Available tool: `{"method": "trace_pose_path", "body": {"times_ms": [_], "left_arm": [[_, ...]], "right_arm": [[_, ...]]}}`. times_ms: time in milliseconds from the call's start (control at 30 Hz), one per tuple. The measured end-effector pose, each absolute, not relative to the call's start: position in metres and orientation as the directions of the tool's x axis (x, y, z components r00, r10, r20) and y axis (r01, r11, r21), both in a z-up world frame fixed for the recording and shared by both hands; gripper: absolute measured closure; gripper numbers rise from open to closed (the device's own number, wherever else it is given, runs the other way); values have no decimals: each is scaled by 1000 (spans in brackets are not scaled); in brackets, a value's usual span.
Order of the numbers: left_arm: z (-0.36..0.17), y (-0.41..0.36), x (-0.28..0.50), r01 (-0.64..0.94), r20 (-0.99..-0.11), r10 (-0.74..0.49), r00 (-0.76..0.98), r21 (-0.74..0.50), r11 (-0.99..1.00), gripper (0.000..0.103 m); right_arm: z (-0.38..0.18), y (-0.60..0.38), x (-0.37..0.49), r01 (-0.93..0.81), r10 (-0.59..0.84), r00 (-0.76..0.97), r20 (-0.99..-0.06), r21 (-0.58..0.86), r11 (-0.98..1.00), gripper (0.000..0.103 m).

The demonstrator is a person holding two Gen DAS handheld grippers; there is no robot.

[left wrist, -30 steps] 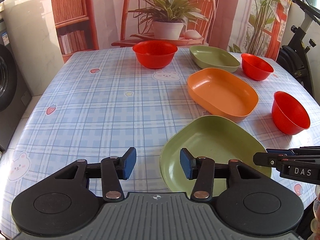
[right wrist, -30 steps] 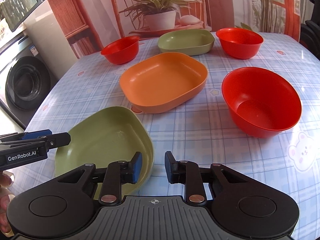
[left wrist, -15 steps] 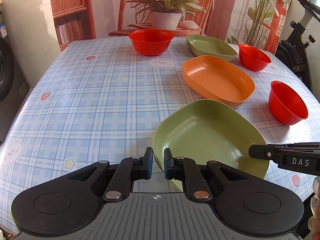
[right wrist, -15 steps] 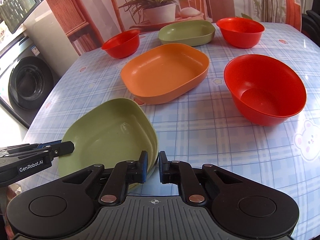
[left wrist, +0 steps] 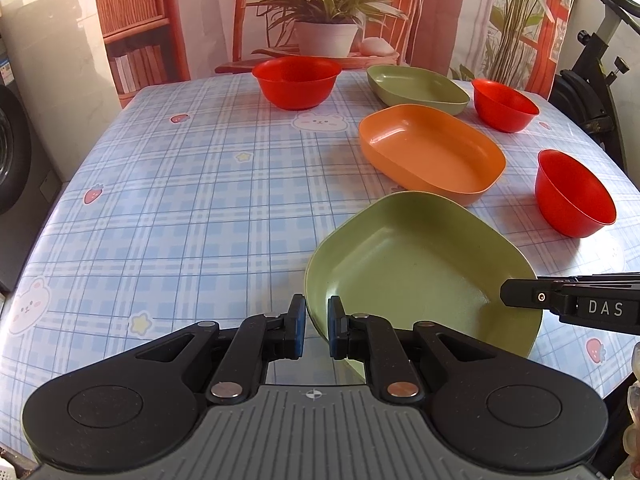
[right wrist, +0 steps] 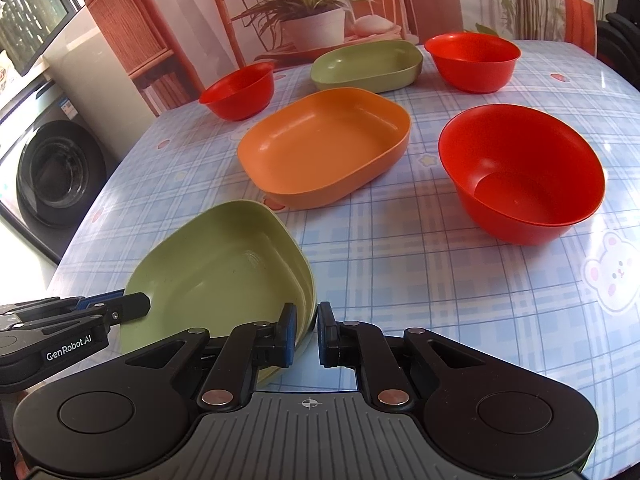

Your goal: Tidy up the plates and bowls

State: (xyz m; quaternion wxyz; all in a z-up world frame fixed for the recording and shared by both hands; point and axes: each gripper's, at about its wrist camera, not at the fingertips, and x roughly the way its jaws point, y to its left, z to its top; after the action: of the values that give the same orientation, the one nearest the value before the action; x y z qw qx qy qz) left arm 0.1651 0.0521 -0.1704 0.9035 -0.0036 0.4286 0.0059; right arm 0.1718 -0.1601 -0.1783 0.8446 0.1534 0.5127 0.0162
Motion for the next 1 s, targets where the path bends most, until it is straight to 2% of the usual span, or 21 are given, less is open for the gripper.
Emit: {"method": "trace_pose_path", "body": {"times_ms": [367,600,1000], "left_arm": [[-147,47,158,2,-725,31,688,45,999,91],[-86,44,160,22,-647,-17,763,-1,1000,90],[4,16,167,68,-482,-37,875,46,997,90]], "right_arm": [[-158,-157,170,96,172,525,-833,259,961,93],[-112,-173,187,104,178,620,-764,305,947,93],[-37,-197,207,57,192,756,-626,354,933,93]]}}
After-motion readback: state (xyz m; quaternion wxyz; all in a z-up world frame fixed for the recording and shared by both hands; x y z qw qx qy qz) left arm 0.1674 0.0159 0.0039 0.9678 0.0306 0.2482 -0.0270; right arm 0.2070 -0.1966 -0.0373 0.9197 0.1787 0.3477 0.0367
